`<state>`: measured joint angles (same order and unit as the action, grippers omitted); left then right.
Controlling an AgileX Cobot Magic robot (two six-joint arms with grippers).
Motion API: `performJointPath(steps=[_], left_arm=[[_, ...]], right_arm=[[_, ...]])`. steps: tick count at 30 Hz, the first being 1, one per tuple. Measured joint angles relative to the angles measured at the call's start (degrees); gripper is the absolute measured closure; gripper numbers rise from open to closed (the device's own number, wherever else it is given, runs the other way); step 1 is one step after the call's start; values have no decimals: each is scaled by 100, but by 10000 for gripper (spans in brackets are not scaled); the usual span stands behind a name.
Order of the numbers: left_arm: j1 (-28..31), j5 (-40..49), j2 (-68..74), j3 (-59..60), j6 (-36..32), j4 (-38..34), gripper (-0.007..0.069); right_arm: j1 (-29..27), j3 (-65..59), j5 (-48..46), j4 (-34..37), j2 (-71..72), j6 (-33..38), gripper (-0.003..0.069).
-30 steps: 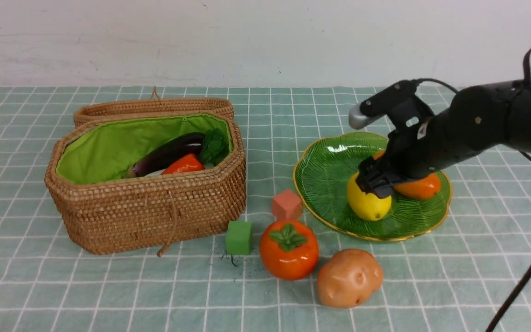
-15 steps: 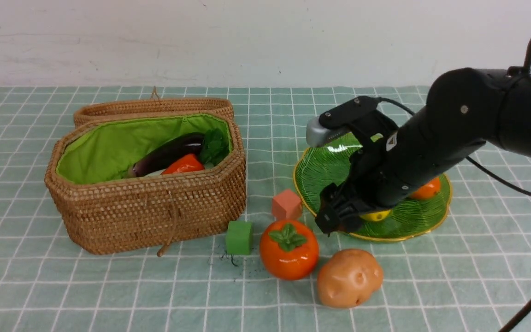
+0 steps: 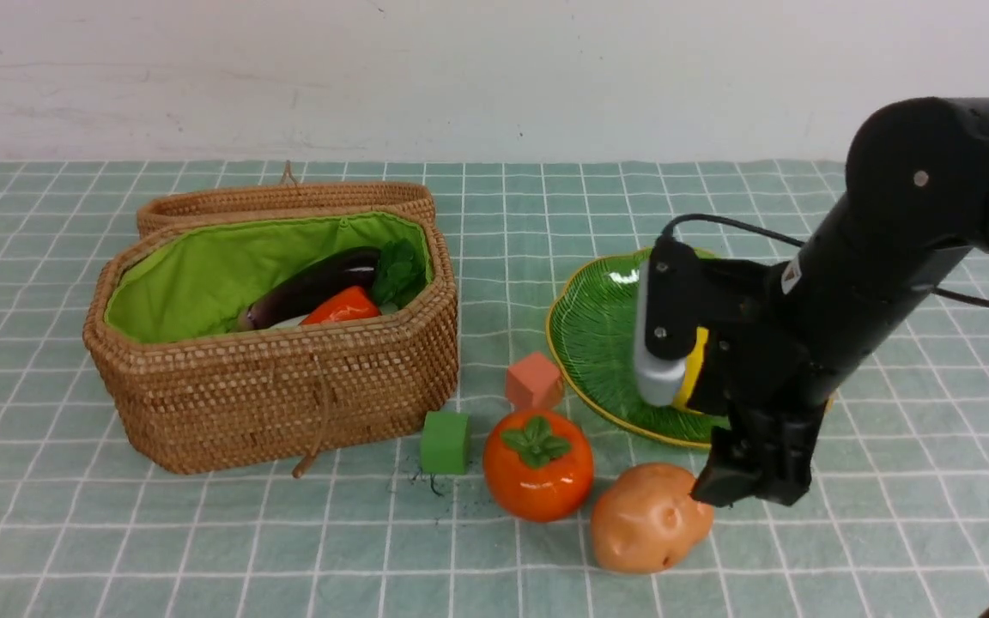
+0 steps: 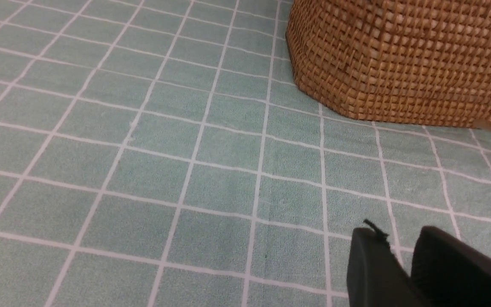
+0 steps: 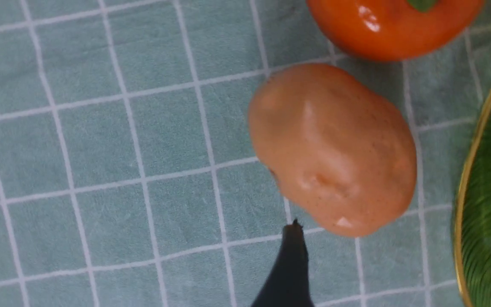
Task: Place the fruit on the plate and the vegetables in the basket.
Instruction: Use the right arm to grab a potato and put it into the left basket
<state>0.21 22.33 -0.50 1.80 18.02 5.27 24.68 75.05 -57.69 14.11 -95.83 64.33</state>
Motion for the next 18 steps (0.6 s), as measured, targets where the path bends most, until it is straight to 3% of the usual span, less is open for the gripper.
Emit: performJointPath(steps=[1,4,11,18], left_arm=[[0,0,0,0,0,0,477],[0,0,0,0,0,0,477],[0,0,0,0,0,0,469],[0,0,0,0,0,0,461]], right_arm=[[91,0,25,-7,-36,505,66],[190,0,99,-124,-144,798,66],[555,0,389,-810,-595,911,66],[664,21,664,-981,-1080,1053,64]])
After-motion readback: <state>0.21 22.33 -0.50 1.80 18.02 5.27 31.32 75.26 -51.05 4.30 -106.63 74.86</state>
